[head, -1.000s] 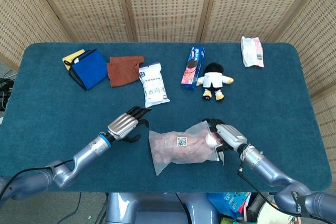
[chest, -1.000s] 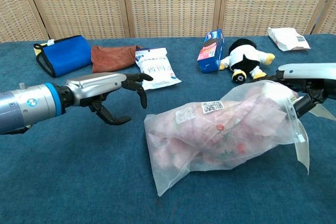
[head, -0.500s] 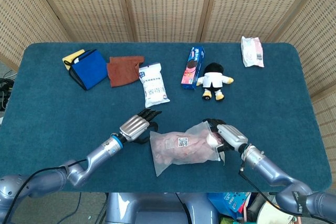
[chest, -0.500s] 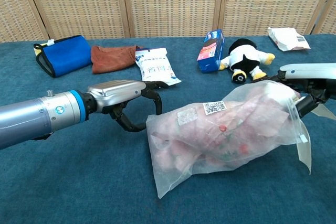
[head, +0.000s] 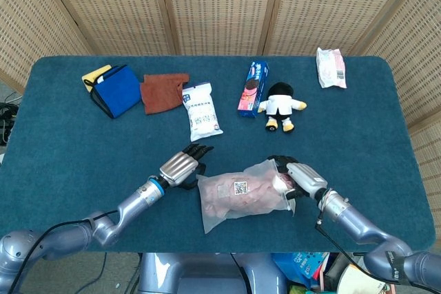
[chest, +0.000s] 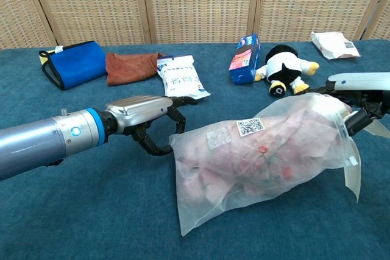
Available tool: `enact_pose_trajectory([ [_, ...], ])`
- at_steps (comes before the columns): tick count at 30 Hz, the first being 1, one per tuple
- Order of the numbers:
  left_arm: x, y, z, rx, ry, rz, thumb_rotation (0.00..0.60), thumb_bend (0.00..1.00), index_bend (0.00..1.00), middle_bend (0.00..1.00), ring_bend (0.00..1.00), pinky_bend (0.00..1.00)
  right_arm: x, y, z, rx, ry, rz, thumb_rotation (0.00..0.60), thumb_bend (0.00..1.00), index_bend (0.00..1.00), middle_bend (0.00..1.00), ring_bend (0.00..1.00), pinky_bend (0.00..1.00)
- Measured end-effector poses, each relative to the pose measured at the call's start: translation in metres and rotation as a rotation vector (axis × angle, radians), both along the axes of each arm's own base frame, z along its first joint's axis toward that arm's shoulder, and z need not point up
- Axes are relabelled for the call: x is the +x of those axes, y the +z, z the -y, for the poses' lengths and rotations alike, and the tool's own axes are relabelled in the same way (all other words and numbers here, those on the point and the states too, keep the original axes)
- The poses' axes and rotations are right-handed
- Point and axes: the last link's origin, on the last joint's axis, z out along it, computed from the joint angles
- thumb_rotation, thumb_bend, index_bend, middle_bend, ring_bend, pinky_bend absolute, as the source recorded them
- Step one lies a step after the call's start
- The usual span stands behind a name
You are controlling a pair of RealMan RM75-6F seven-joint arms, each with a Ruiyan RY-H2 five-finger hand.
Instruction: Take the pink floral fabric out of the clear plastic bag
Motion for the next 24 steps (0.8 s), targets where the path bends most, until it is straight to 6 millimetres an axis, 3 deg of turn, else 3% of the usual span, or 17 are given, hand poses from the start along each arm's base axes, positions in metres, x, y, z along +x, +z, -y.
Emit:
enact_pose_trajectory([
  [17, -0.008, 0.015, -0.004, 0.038, -0.006, -0.005, 0.600, 0.48, 0.66, 0.00, 0.00, 0.00, -0.001, 0.008, 0.002, -0.027, -0.003, 0.005, 0.600, 0.78, 0.70, 0.11, 0.00, 0.00],
  [20, -0.017, 0.027, -0.009, 0.066, -0.003, -0.018, 0.600, 0.48, 0.66, 0.00, 0.00, 0.00, -0.003, 0.015, 0.005, -0.055, -0.009, 0.013, 0.600, 0.78, 0.70, 0.11, 0.00, 0.00],
  [24, -0.042, 0.060, -0.020, 0.132, 0.010, -0.045, 0.600, 0.48, 0.66, 0.00, 0.00, 0.00, -0.006, 0.028, 0.010, -0.095, -0.018, 0.016, 0.600, 0.78, 0.70, 0.11, 0.00, 0.00],
])
